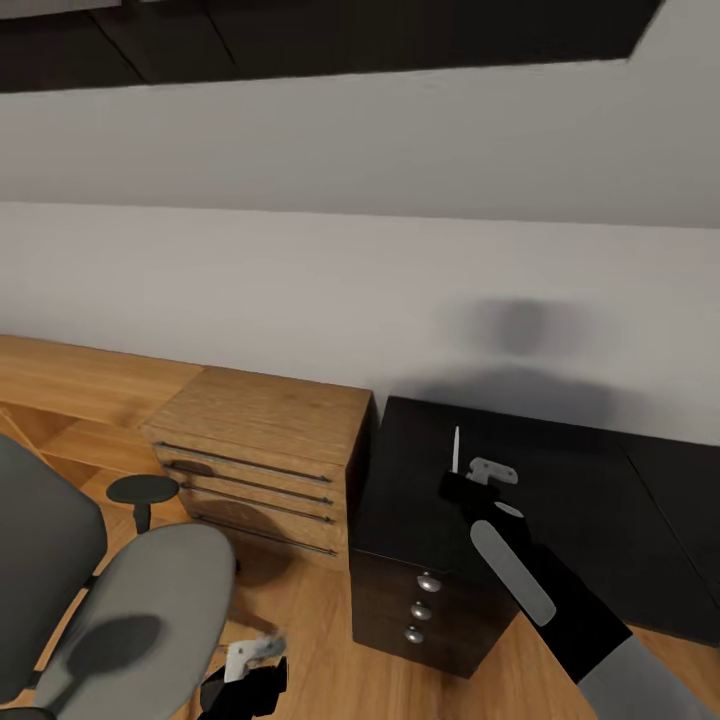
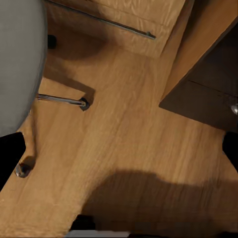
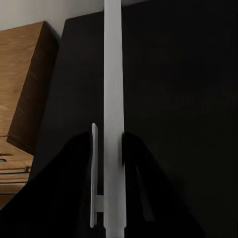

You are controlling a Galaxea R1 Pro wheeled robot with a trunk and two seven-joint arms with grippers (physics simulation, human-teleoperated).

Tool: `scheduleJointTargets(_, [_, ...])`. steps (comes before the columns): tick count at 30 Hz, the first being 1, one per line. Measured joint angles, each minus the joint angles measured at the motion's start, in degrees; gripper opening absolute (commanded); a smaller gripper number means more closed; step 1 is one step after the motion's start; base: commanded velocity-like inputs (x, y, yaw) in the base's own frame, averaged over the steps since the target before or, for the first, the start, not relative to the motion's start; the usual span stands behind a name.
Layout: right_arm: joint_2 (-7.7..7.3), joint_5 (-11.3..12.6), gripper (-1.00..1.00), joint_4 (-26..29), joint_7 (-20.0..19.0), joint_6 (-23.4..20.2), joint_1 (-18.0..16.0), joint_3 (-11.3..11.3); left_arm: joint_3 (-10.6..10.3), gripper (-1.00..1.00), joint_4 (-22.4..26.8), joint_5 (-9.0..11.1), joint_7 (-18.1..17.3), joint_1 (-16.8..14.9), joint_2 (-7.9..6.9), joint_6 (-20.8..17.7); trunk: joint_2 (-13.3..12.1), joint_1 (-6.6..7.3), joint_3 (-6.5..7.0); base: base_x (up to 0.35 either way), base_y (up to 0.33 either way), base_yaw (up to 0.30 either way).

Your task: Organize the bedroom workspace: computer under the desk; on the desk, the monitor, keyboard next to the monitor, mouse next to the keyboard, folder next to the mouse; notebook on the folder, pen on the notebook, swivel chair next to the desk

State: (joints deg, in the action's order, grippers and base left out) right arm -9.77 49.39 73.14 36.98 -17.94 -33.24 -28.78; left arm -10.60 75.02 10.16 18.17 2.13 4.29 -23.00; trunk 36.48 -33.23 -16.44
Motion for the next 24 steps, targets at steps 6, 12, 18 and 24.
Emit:
scheduleJointTargets(6, [-0.08,0.08,-1.0,-4.25,0.24,0.23,0.09,6.87,0.8,1.0,-15.95,-0.04,-0.37,-0.04,0.13,0.8,-2.41,1.32,1.08,0.0,0.0,-0.221])
scheduleJointTargets(12, [0.0,0.07,-1.0,-6.93,0.1,0.18,0.09,14.54,0.8,1.0,-18.3,-0.11,-0.35,-0.03,0.13,5.56,-3.64,1.99,1.63,0.0,0.0,-0.278])
scheduleJointTargets(18, [-0.1,0.0,-1.0,-9.08,0.06,0.32,0.09,20.62,0.73,1.0,-21.27,-0.21,-0.31,0.0,0.1,10.93,-3.64,1.99,1.63,0.0,-0.035,-0.288])
scheduleJointTargets(24, [-0.17,-0.09,-1.0,-9.52,-0.04,0.34,0.08,23.33,0.78,1.0,-21.58,0.01,-0.31,-0.05,-0.05,11.27,-3.64,1.99,1.63,0.0,-0.249,-0.289])
